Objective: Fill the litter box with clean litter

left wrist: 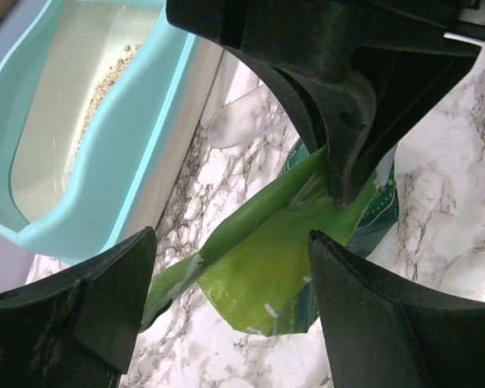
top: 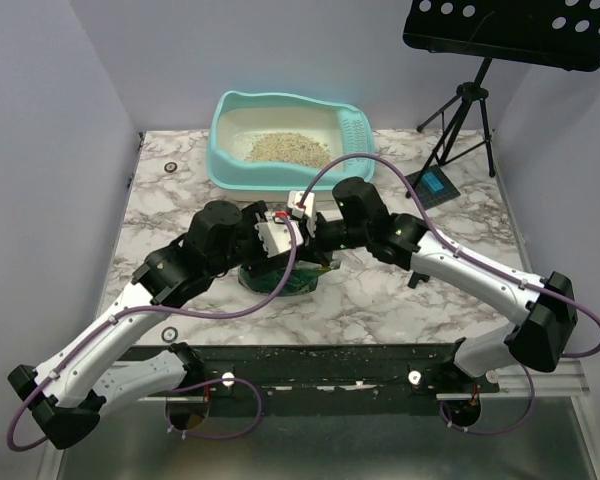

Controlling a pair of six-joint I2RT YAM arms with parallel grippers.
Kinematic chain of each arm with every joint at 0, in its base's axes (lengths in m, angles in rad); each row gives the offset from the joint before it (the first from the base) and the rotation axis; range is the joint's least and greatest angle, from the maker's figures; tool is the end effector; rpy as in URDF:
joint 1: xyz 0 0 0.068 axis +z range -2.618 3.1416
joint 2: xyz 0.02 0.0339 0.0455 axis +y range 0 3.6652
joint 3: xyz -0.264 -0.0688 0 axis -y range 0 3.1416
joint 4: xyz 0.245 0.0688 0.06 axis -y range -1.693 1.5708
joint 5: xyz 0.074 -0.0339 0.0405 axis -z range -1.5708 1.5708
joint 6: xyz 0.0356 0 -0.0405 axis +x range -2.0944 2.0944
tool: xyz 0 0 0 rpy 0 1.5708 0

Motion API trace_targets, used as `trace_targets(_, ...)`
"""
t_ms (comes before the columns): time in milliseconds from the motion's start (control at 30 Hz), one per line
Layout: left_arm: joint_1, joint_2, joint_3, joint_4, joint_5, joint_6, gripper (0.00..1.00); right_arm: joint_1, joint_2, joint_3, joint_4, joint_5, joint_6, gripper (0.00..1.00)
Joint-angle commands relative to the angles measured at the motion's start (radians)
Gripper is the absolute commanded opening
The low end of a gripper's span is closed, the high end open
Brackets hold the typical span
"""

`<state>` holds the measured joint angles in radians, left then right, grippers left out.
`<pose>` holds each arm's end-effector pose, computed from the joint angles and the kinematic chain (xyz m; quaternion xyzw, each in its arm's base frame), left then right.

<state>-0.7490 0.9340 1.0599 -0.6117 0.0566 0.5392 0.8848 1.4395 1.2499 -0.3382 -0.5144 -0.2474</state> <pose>0.1417 -0.1345 0.3649 0.5257 0.6758 -0.0781 0.5107 0.1943 0.2649 0.3351 -0.5567 0.6398 0.3604 0.3884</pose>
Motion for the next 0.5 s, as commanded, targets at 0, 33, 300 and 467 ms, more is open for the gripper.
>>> trace_targets(0, -0.009, -0.024, 0.067, -0.105, -0.029, 0.004, 0.84, 0.011, -0.041, -0.015, -0.058, -0.073, -0.036, 0.00)
trace_targets(33, -0.012, -0.024, 0.077, -0.118, -0.031, 0.002, 0.84, 0.011, -0.037, -0.012, -0.068, -0.076, -0.042, 0.00)
trace_targets(300, -0.030, -0.006, 0.058, -0.134, 0.011, -0.015, 0.85, 0.016, -0.059, -0.036, -0.042, -0.058, -0.079, 0.00)
trace_targets(467, -0.036, 0.005, 0.025, -0.114, 0.045, -0.033, 0.86, 0.023, -0.079, -0.066, 0.002, -0.055, -0.078, 0.00)
